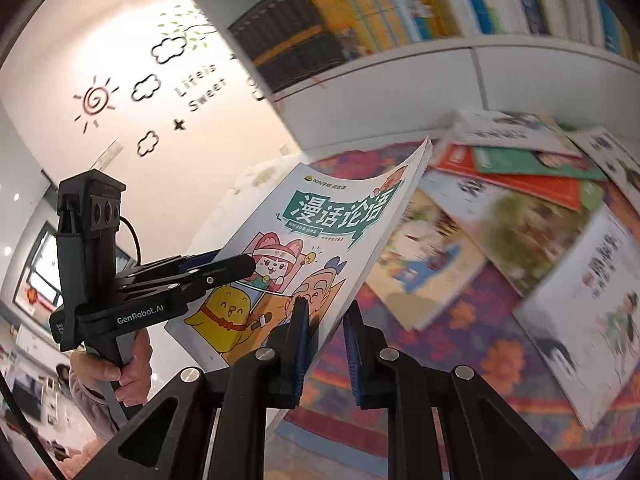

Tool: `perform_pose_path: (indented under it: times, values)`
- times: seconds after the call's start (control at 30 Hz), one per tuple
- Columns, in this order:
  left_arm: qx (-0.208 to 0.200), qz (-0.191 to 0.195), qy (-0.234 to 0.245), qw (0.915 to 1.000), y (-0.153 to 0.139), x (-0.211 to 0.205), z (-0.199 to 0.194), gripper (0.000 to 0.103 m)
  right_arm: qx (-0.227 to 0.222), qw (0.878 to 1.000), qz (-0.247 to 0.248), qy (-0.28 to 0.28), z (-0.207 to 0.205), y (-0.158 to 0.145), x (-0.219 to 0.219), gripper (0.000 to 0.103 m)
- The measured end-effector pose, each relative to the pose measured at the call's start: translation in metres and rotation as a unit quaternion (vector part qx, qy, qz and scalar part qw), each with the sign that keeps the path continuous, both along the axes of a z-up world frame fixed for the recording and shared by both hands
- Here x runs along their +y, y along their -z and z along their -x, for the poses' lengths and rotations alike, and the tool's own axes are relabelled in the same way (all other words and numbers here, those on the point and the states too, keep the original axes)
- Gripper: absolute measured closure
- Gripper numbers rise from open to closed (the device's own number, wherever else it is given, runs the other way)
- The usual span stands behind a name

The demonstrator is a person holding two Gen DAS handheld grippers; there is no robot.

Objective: Organize books
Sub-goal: 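Lift the comic book with the right tool and carry it toward the white book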

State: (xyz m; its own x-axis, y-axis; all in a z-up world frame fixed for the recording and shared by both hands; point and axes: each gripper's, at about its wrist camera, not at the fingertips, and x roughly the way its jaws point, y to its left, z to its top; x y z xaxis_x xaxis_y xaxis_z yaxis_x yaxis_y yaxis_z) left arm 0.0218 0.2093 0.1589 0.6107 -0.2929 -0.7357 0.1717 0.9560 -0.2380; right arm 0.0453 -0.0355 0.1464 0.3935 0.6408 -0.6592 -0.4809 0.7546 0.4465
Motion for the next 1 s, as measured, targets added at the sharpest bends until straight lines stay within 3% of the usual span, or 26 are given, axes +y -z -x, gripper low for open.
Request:
perform_pose_path:
  times: [0.2,0.47,0.73,1.0]
  values:
    - [-0.012,-0.018,-0.043,0.9989,0.001,0.044,0.008,0.068,0.001,0.999,-0.004,-0.042,-0.011,0.001,0.055,0.086]
    - [-0.002,-0.007,-0.086,0.9962,0.034,0.097,0.016,0.068,0.026,0.996,0.006,-0.087,-0.026,0.035,0.119,0.086]
    - [0.031,0.007,-0.095,0.995,0.07,0.116,0.012,0.068,0.072,0.993,0.0,-0.096,-0.036,0.088,0.143,0.086]
    - [0.073,0.027,-0.107,0.9912,0.105,0.124,0.005,0.068,0.08,0.993,0.026,-0.086,-0.042,0.113,0.15,0.086]
